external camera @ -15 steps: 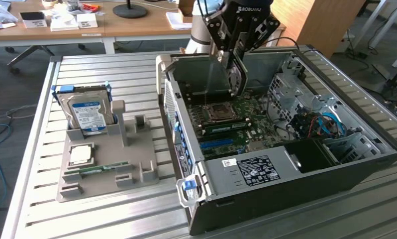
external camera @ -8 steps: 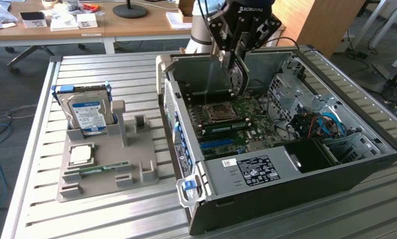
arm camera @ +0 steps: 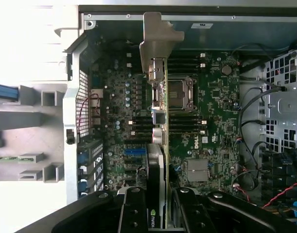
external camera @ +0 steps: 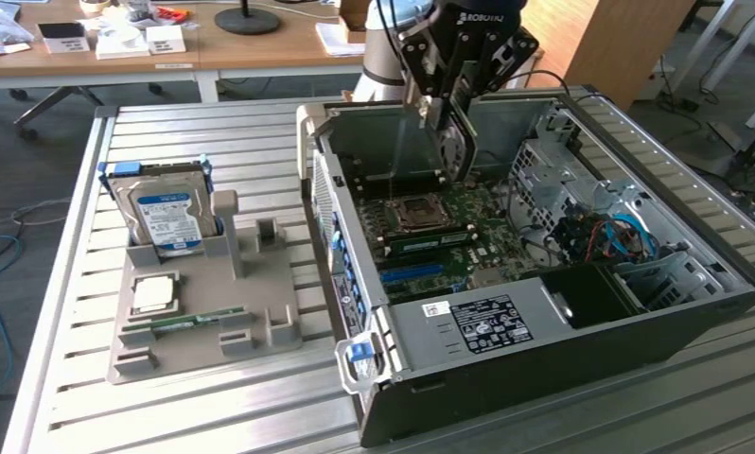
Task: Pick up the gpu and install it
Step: 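Pick up the gpu and move the gpu toward the slot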
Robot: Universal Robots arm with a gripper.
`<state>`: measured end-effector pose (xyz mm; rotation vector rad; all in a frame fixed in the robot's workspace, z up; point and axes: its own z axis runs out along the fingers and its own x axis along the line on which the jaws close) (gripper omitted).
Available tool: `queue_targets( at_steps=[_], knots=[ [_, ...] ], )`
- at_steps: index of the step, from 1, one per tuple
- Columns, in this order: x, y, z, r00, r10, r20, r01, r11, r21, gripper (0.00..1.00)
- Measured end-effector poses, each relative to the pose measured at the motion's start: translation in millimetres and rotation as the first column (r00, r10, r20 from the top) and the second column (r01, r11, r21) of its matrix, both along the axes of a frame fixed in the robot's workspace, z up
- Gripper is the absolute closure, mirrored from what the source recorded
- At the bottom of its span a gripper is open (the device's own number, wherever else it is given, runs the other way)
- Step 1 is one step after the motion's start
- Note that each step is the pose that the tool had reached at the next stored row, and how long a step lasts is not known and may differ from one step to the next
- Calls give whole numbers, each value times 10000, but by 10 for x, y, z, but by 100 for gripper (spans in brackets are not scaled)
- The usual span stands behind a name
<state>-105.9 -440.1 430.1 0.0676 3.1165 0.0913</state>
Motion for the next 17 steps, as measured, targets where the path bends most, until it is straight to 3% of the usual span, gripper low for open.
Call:
queue_targets(
  at_steps=[17],
  knots=[
    [180, 0, 0, 10000, -1, 0, 1, 10000, 5, 73]
  ],
)
